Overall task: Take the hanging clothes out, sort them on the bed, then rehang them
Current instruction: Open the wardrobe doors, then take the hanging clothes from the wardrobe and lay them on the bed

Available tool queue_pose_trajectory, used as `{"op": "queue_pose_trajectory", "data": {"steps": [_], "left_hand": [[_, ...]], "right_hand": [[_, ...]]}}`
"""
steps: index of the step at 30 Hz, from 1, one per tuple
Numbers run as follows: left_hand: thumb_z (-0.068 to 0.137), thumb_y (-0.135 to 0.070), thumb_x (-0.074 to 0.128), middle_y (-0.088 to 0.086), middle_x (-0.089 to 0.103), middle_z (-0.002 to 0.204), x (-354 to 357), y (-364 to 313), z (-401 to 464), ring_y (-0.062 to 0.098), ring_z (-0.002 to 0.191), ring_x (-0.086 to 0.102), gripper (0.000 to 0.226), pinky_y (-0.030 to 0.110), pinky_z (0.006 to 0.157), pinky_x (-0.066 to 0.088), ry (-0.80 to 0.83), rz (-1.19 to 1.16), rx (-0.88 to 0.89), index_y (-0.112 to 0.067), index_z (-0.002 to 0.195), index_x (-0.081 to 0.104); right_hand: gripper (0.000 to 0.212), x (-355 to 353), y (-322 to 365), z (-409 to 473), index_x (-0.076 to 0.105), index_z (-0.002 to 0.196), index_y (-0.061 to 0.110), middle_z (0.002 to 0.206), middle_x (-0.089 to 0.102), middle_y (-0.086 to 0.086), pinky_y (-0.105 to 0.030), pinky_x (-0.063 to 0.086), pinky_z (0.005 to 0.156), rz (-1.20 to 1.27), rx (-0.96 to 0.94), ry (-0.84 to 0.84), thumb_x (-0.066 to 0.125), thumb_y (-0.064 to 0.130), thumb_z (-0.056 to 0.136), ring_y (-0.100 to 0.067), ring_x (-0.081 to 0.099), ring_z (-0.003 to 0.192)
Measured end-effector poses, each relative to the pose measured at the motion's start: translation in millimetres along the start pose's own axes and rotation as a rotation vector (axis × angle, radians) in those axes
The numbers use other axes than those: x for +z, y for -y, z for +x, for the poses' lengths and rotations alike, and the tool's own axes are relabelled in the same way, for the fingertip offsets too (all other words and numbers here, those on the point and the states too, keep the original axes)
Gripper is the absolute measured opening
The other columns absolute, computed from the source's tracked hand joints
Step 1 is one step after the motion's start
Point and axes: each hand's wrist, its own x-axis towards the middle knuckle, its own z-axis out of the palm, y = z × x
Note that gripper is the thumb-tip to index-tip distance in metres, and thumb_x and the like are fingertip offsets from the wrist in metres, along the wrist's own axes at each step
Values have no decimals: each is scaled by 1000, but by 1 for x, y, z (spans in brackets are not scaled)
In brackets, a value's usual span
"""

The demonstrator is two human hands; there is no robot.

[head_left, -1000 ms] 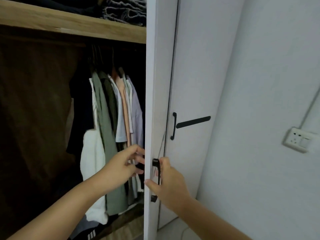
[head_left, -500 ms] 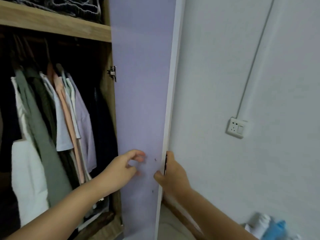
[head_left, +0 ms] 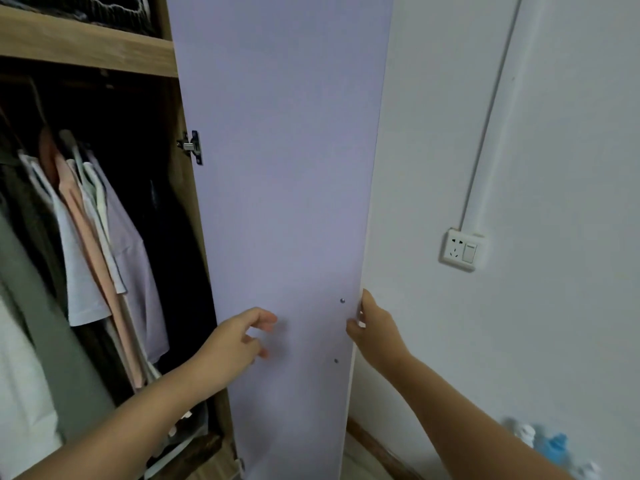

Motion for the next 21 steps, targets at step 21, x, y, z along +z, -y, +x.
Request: {"op": "queue_pose_trajectory", "data": {"steps": [21], "left_hand": [[87,10,39,-1,60,92,-92,38,-89,16,83,63,45,27,82,52,-102,121,-119,-31,78,55]], "right_hand": [[23,78,96,-61,60,107,8,106,60,-10,-28,44,78,-605,-203,488,46,20,93,-27,58,99]]}}
